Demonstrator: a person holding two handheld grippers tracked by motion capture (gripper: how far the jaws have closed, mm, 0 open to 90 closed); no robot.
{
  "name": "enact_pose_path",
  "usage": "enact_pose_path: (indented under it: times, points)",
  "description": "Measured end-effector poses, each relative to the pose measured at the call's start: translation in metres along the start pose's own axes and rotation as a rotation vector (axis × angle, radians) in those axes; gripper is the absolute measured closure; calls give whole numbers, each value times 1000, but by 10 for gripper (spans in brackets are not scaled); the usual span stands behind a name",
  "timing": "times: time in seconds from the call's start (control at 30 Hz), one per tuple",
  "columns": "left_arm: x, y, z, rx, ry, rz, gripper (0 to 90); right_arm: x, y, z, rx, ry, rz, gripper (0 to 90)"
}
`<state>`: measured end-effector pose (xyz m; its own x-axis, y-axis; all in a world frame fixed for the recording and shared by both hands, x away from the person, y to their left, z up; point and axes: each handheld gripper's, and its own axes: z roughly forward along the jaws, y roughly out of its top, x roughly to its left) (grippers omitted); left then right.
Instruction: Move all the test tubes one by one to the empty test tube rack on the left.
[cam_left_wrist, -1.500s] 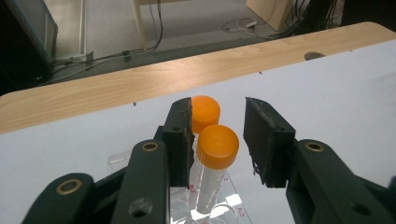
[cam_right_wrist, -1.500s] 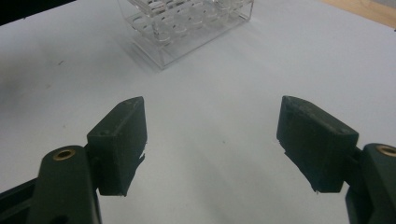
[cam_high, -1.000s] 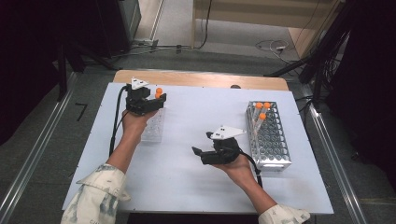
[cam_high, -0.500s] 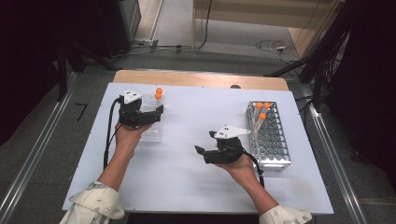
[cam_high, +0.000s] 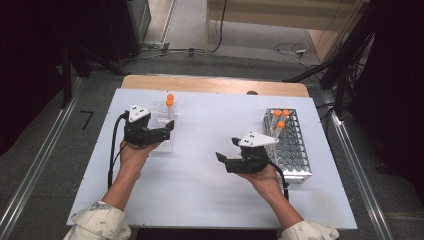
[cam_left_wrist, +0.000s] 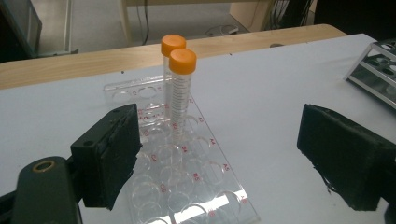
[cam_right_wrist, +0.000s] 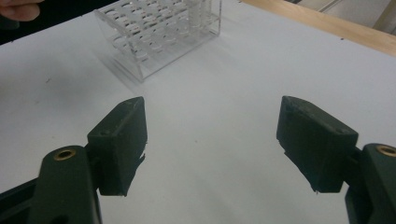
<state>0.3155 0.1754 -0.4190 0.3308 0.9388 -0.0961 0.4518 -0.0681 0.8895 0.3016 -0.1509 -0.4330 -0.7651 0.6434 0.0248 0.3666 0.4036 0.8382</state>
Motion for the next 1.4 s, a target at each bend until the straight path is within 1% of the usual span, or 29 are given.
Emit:
enact_pose_path:
  times: [0.07, 0.17, 0.2, 0.27, 0.33, 0.4, 0.47, 0.6, 0.8, 0.93, 1.07, 1.17, 1.4]
  points:
    - [-2, -1, -2, 3, -1, 15, 142, -3, 0, -5, -9, -9, 10, 230]
    - [-3, -1, -5, -7, -10, 20, 133, -9, 0, -15, -24, -32, 26, 230]
    - [-3, 0, -6, -11, -6, 21, 127, -12, 0, -18, -28, -42, 29, 230]
    - [-2, 0, -8, -17, -11, 11, 116, -17, 0, -25, -38, -60, 43, 229]
    - [-1, 0, -9, -12, -22, 5, 114, -22, -1, -32, -44, -74, 56, 229]
    - [0, -1, -8, -6, -40, -14, 107, -28, -1, -38, -44, -89, 69, 229]
    - [2, -1, -8, 0, -38, -19, 104, -33, -2, -43, -41, -94, 87, 229]
    - [3, -2, -7, -3, -24, -17, 103, -41, -4, -51, -46, -130, 98, 229]
    - [3, -4, -7, 8, -39, -18, 107, -53, -6, -65, -75, -172, 127, 229]
    - [2, -4, -5, 5, -47, -15, 107, -60, -7, -75, -92, -199, 143, 229]
    - [0, -4, -3, 6, -39, 3, 108, -70, -9, -80, -99, -225, 163, 229]
    - [0, -4, -3, 3, -30, 8, 109, -77, -12, -81, -88, -248, 173, 229]
    - [1, -6, -5, 8, -20, 13, 119, -95, -19, -81, -88, -302, 214, 244]
